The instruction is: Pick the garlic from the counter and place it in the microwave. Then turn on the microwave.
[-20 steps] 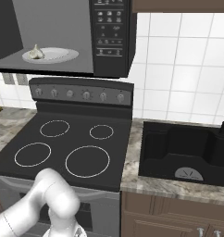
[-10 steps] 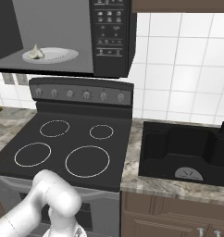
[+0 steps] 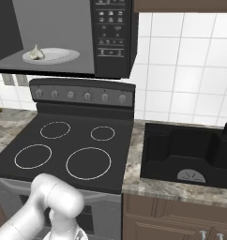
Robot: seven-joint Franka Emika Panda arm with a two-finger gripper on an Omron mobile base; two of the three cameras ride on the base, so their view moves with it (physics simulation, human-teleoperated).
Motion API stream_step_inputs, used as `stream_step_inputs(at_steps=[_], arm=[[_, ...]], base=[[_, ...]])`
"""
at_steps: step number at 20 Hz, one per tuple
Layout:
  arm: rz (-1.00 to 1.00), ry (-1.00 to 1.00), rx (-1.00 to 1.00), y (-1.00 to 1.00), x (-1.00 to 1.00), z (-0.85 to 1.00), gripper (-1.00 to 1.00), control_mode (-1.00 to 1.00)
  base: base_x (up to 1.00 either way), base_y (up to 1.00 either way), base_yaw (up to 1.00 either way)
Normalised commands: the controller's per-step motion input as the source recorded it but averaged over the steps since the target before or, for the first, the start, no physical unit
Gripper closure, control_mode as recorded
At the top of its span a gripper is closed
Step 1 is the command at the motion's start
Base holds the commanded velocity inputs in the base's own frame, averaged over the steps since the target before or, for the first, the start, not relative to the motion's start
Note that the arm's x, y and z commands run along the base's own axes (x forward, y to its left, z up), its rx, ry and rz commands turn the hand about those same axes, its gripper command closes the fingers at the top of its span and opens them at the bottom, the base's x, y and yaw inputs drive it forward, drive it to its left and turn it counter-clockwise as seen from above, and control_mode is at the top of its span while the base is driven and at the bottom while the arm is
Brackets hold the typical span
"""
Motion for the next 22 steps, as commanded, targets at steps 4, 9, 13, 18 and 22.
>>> stream_step_inputs(at_steps=[4,9,13,18,22], arm=[[0.2,0.27,0.06,-0.67,-0.02,0.6,1.0,-1.0],[0.2,0.28,0.05,-0.8,-0.11,0.56,1.0,-1.0],[0.19,0.31,0.03,-0.86,-0.1,0.56,1.0,-1.0],[0.2,0.31,0.01,-0.82,-0.02,0.51,1.0,-1.0],[0.23,0.31,0.0,-0.72,0.0,0.39,1.0,-1.0]], base=[[0.0,0.0,0.0],[0.0,0.0,0.0],[0.0,0.0,0.0],[0.0,0.0,0.0],[0.0,0.0,0.0]])
